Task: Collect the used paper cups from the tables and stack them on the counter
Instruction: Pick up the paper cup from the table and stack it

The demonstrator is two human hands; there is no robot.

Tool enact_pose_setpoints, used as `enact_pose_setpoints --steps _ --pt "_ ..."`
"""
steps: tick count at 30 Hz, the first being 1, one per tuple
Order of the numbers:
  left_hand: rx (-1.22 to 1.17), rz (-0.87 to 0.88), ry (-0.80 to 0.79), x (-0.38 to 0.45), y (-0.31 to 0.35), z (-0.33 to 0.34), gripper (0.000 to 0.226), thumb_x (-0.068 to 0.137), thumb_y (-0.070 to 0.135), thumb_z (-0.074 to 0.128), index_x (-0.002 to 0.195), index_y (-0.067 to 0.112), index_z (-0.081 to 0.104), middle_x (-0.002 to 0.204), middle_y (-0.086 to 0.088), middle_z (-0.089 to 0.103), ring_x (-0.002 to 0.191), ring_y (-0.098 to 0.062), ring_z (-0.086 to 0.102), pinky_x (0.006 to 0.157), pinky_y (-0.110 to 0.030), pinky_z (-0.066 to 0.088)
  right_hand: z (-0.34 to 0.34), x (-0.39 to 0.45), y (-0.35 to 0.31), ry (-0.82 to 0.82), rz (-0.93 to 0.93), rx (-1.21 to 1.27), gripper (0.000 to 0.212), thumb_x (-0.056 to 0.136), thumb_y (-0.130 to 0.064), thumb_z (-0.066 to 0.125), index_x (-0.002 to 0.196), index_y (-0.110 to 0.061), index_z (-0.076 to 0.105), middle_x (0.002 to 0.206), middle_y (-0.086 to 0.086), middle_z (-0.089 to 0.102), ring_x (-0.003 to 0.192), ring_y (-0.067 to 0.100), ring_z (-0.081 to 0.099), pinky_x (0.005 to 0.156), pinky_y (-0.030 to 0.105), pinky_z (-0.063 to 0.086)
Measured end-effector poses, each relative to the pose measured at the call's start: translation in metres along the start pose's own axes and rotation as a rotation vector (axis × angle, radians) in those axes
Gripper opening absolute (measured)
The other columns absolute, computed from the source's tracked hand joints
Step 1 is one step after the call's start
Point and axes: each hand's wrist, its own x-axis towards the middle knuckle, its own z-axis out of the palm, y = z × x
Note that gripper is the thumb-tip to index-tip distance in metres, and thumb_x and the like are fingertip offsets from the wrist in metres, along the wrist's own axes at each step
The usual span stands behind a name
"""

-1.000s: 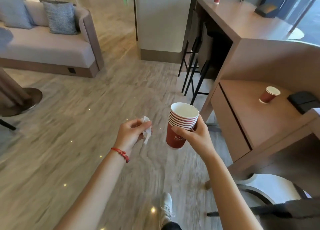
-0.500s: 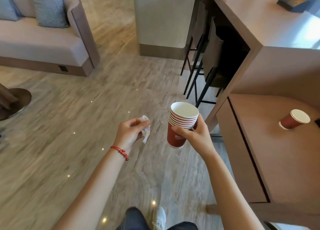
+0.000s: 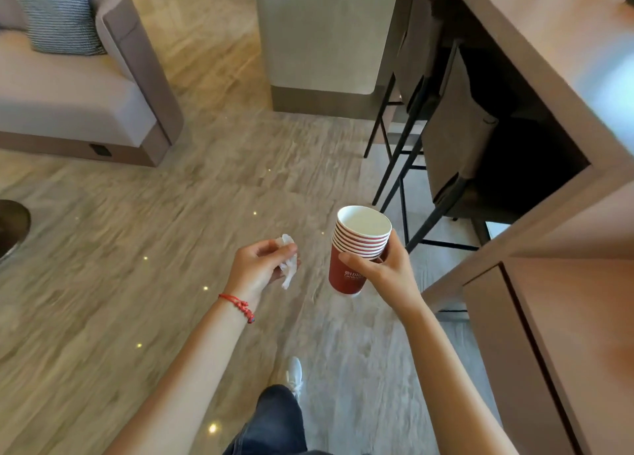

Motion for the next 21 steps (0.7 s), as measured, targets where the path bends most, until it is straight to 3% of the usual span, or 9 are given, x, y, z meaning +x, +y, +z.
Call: enact_pose_setpoints --steps 2,5,9,14,18,21 --pt "-0.003 -0.011 -0.001 0.038 0.018 0.004 0.031 0.08 0.004 0.067 0.051 0.011 0.057 0.059 -0.005 0.056 0.063 -0.02 0.058 0.063 -0.026 0.049 0.006 0.039 -0.008 0.007 0.015 -0.01 0.068 0.065 -0.022 0.082 0.124 -0.024 0.049 0.111 -0.011 0.064 0.099 -0.003 0.062 0.073 0.013 0.051" --pt "0.02 -0.013 -0.021 0.095 0.043 0.012 0.027 0.08 0.004 0.067 0.055 0.008 0.057 0.064 -0.007 0.059 0.065 -0.02 0.061 0.058 -0.023 0.05 0.009 0.095 -0.013 0.023 0.021 -0.006 0.064 0.067 -0.017 0.082 0.121 -0.025 0.05 0.109 -0.01 0.064 0.097 -0.003 0.062 0.071 0.013 0.051" --pt "0.018 -0.023 -0.035 0.164 0.063 0.03 0.025 0.08 0.004 0.067 0.057 0.006 0.056 0.07 -0.012 0.058 0.071 -0.024 0.061 0.068 -0.03 0.05 0.004 0.162 -0.013 0.044 0.041 0.009 0.064 0.066 -0.016 0.082 0.121 -0.025 0.05 0.11 -0.008 0.064 0.097 -0.002 0.062 0.07 0.012 0.051" --pt "0.015 -0.018 -0.079 0.253 0.088 0.063 0.027 0.081 0.004 0.066 0.056 0.005 0.055 0.053 0.001 0.059 0.065 -0.018 0.062 0.076 -0.033 0.05 -0.015 0.254 -0.024 0.049 0.028 0.029 0.065 0.056 -0.033 0.079 0.113 -0.035 0.049 0.109 -0.012 0.063 0.097 -0.005 0.061 0.07 0.011 0.05" --pt "0.019 0.029 -0.1 0.325 0.11 0.099 0.03 0.082 0.003 0.063 0.054 0.006 0.053 0.048 0.001 0.057 0.051 -0.013 0.057 0.068 -0.03 0.047 -0.038 0.336 -0.032 0.046 -0.006 0.033 0.064 0.059 -0.028 0.08 0.115 -0.033 0.051 0.107 -0.012 0.065 0.098 -0.003 0.062 0.072 0.014 0.052" --pt "0.024 0.04 -0.107 0.374 0.136 0.125 0.032 0.082 0.005 0.065 0.051 0.009 0.055 0.051 0.001 0.06 0.055 -0.013 0.061 0.066 -0.029 0.049 -0.056 0.396 -0.045 0.02 -0.019 0.029 0.063 0.065 -0.021 0.083 0.118 -0.031 0.051 0.109 -0.011 0.065 0.098 -0.002 0.062 0.072 0.013 0.051"
